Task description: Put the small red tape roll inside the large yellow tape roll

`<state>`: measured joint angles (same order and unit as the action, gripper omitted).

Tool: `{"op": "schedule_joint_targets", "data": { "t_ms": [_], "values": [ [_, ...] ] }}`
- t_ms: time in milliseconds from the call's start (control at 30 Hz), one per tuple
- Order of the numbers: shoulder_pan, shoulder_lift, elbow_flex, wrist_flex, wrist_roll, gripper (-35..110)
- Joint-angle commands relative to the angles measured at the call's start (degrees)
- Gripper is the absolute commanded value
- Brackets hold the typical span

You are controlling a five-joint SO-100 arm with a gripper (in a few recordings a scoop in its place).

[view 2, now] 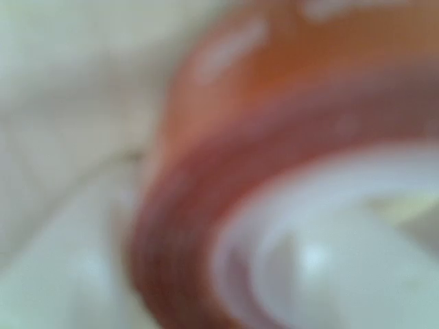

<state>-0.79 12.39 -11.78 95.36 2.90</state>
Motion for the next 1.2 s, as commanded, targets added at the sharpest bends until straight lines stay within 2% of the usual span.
{"op": "schedule_joint_targets", "data": {
  "t_ms": [0,500,967,1167],
  "values": [
    [1.85,18.46,-2.11,-0.88,-0.79,0],
    [9.76,22.59,-2.02,-13.45,-5.89,0],
    [16.61,11.87,-1.85,-24.08,-7.21,0],
    [18.02,6.68,-1.93,-24.43,-6.86,0]
  ]
}}
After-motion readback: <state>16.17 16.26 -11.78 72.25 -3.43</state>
